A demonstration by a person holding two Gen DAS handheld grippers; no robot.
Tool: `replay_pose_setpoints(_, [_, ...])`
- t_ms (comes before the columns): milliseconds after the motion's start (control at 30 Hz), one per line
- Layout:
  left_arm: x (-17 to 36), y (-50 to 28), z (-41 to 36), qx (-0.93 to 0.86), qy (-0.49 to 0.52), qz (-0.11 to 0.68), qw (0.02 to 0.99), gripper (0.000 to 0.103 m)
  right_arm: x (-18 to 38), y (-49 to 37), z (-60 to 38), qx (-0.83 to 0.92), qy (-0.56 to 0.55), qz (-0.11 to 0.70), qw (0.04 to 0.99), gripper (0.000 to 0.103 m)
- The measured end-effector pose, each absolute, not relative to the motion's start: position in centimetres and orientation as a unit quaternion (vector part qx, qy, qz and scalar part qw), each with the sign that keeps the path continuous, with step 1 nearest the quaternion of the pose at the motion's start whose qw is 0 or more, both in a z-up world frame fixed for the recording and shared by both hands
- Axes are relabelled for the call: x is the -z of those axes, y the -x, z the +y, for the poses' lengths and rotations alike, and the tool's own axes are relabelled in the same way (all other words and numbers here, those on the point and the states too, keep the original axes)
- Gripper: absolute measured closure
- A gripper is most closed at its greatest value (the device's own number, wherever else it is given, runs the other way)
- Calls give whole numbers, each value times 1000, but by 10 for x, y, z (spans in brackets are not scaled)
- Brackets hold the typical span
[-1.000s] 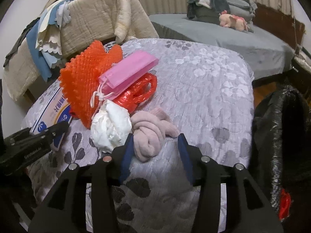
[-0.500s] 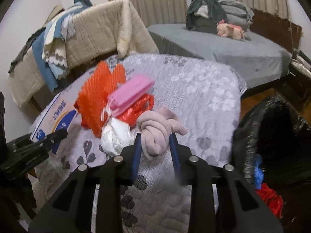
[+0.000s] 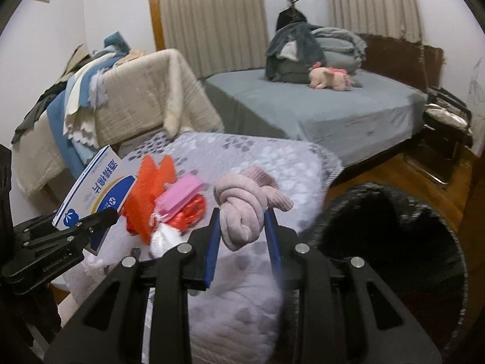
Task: Collect trash
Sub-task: 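Carry the box and pink cloth over the black bin and release both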
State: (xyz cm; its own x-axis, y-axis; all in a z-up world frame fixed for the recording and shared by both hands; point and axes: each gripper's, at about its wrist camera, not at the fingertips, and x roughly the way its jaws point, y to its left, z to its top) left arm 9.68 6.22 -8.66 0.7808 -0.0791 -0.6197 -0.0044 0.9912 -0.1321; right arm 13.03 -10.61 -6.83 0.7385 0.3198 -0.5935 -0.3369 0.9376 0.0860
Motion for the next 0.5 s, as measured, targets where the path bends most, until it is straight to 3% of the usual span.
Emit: replay_pose_setpoints(500, [84, -139, -69, 169, 18, 330, 929, 72, 63, -110, -229, -45, -4, 305, 951, 75])
